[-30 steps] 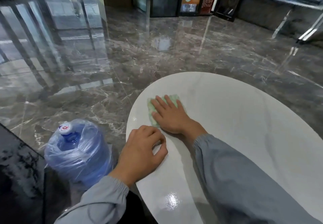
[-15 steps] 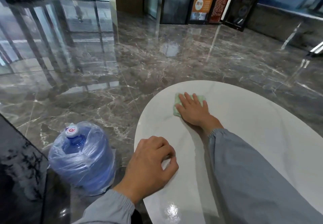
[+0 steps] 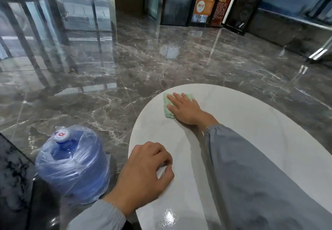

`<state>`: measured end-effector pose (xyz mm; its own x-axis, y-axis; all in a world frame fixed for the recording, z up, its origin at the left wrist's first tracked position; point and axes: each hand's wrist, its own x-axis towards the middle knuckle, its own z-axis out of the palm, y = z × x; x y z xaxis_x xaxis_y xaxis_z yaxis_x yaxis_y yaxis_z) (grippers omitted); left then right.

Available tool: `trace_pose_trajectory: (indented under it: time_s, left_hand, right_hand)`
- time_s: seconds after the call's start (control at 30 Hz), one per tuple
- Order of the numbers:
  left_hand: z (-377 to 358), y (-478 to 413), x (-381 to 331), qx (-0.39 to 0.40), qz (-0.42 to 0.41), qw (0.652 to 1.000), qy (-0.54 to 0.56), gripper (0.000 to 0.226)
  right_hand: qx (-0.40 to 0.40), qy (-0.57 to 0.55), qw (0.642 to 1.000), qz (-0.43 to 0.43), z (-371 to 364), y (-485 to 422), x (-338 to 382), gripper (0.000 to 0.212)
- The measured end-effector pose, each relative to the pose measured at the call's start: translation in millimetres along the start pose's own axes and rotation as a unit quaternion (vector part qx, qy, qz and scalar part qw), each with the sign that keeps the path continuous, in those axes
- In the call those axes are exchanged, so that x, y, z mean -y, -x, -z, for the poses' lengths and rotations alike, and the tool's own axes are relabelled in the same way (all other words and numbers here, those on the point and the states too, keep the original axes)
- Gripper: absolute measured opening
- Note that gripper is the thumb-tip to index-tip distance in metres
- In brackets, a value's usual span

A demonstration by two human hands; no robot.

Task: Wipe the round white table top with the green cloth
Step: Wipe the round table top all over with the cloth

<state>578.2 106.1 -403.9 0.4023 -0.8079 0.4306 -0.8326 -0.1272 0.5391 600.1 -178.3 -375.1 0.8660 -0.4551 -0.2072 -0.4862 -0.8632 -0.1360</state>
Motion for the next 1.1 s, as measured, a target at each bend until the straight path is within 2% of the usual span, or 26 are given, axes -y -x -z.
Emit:
trace_pose_trajectory:
  time_s: [0.07,0.1,0.27,0.37,0.47,0.63,0.77,0.87,0.93,1.1]
  left_hand:
    - [0.0,0.4,0.1,-0.001,0.0,1.0,0.0,0.002]
    - [0.4,0.7,0.0,0.001,0.002,1.0,0.0,0.002]
    - [1.6,-0.2,-1.7,0.009,0.002,1.0,-0.006,0.003]
    - [-0.3,-1.3,-0.9,0.009,0.002,1.0,-0.003,0.004]
    - [0.5,-1.9,0.6,0.007,-0.001,1.0,-0.015,0.002]
    - [0.3,-3.6,0.8,0.026,0.0,0.999,-0.032,0.006]
    - [-1.1,-1.4,-1.0,0.025,-0.001,0.999,-0.039,0.009]
    - [-1.2,-1.1,-2.2,0.011,0.002,1.0,-0.028,0.012]
    - [-1.8,-1.1,-1.0,0.009,0.006,1.0,-0.026,0.013]
    - [-1.9,0.5,0.2,0.006,0.009,1.0,-0.018,0.018]
  right_hand:
    - [0.008,-0.005,1.0,-0.029,-1.1,-3.8,6.3,0.059]
    - [0.014,-0.001,1.0,-0.011,-3.4,-1.8,15.5,0.06]
    - [0.029,0.043,0.979,0.199,-20.2,44.3,55.7,0.057]
    - [0.034,0.046,0.972,0.229,-25.4,61.1,53.6,0.057]
    - [0.032,0.029,0.98,0.193,-19.7,40.7,49.9,0.058]
    - [0.0,0.011,0.999,0.053,-7.8,13.7,17.2,0.059]
    - [0.006,0.004,1.0,0.009,-5.1,25.2,-1.5,0.059]
    - [0.014,0.006,1.0,0.006,-8.7,51.5,-6.5,0.059]
    - [0.021,0.009,0.999,0.033,-16.7,79.7,-2.1,0.059]
    - [0.018,0.011,0.996,0.084,-43.0,192.6,15.8,0.058]
